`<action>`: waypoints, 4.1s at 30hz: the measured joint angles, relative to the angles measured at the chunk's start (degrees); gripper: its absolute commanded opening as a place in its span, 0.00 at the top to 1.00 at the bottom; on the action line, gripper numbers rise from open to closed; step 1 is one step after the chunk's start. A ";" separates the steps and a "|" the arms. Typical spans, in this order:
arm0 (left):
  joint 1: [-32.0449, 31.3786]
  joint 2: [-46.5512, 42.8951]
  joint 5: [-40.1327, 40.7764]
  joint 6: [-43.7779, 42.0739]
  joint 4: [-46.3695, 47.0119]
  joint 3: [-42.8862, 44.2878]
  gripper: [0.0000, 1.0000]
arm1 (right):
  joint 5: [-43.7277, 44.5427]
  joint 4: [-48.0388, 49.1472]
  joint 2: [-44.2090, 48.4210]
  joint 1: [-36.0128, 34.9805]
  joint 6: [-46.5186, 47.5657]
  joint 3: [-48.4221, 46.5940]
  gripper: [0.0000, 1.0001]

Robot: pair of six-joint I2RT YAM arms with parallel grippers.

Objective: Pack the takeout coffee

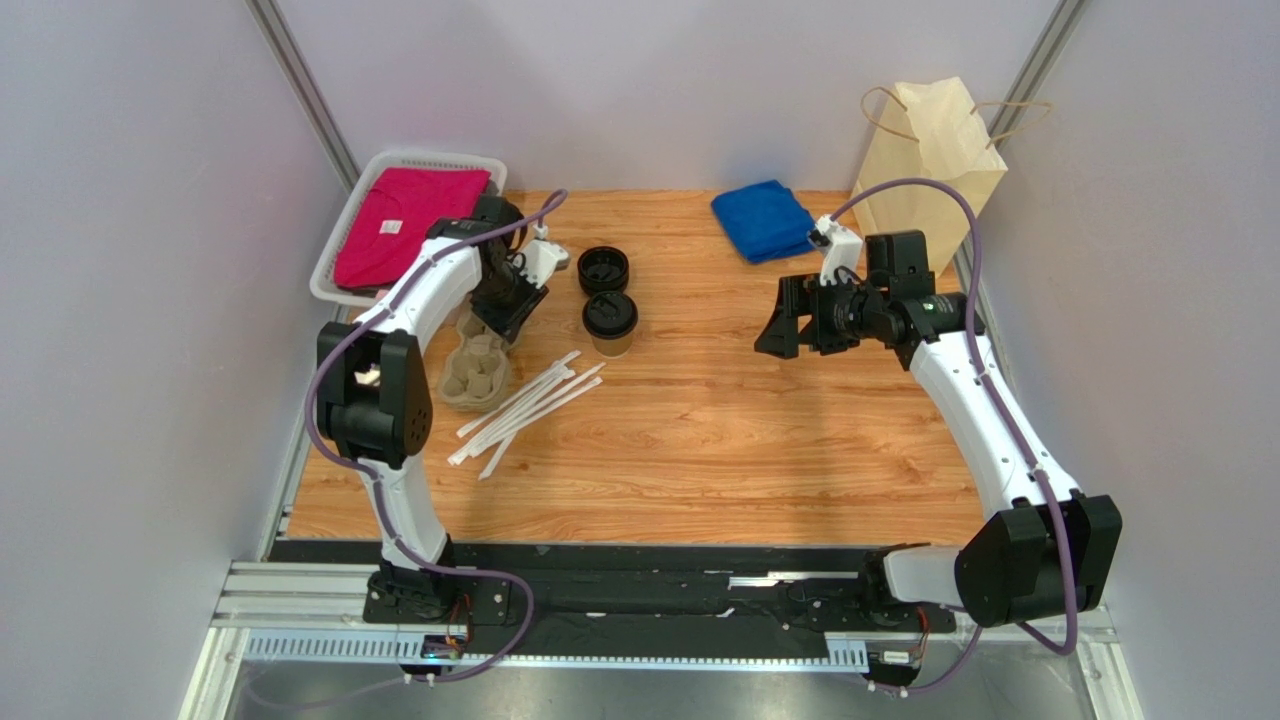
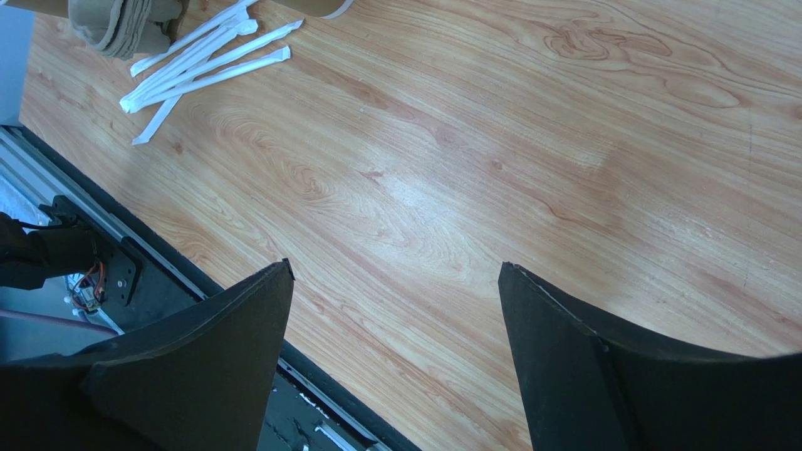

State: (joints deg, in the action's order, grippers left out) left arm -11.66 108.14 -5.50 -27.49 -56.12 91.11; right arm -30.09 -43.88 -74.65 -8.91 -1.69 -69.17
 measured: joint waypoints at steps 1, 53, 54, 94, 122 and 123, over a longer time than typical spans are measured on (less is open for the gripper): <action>0.00 0.42 0.00 -0.02 -0.07 0.26 0.64 | 0.00 0.00 0.00 0.00 0.00 0.02 0.15; 0.24 -1.68 6.62 -5.25 -5.07 7.96 1.00 | -0.70 0.15 -0.26 0.09 -0.63 0.04 0.15; -0.04 -1.90 7.30 -5.25 -5.11 8.28 1.00 | -0.72 0.22 -0.26 0.09 -0.63 0.04 0.15; -10.67 -8.28 12.68 -2.58 0.15 -3.37 0.17 | -1.46 -1.03 -0.26 0.28 -0.09 -1.29 0.14; -10.64 -19.12 -0.44 6.62 -7.93 7.78 0.06 | 15.54 -5.25 -32.09 25.77 23.69 -54.47 0.18; -10.64 -19.12 -0.44 6.62 -7.93 7.56 0.06 | 15.19 -5.40 -33.29 25.77 23.71 -55.52 0.18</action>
State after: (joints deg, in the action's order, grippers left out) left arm -22.31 89.01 -5.93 -20.86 -64.05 98.67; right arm -14.90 -49.28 -107.94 16.86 22.02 -124.68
